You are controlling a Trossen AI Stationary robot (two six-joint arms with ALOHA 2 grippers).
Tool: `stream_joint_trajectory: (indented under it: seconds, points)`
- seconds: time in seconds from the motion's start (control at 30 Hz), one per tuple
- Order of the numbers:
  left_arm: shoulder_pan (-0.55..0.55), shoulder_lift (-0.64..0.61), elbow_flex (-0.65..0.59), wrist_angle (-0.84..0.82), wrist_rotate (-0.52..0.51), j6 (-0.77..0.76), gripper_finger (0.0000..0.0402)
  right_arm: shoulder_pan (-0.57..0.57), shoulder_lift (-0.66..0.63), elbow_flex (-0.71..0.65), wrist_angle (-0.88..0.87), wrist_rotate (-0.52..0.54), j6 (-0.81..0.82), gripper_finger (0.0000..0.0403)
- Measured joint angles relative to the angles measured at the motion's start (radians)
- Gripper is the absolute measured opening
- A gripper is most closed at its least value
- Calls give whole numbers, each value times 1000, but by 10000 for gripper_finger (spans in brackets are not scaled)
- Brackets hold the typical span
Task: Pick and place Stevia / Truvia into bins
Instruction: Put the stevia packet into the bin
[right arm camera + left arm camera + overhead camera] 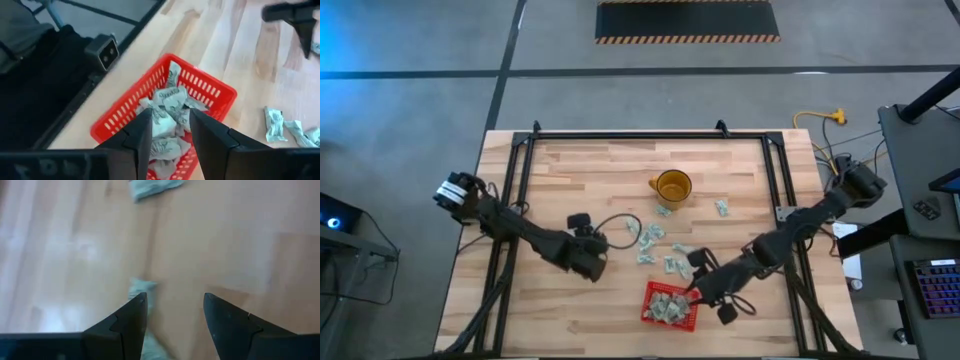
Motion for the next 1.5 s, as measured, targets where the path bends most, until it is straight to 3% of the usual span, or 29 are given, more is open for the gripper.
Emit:
stream_joint_trajectory:
  seconds: [0.3,0.5,0.67,1.27,1.5]
  points:
    - [101,-163,-144,31,14,32,178,44,-12,0,-1,36,63,110]
    - [160,-277,-310,314,137,216,178,48,-10,1,2,36,108,102]
    - [205,-332,-372,355,178,260,178,48,-9,0,4,37,137,95]
    - [324,-248,-390,411,319,271,175,53,-9,-3,7,43,160,86]
    - [327,-248,-390,418,371,271,111,53,-9,-3,8,43,164,76]
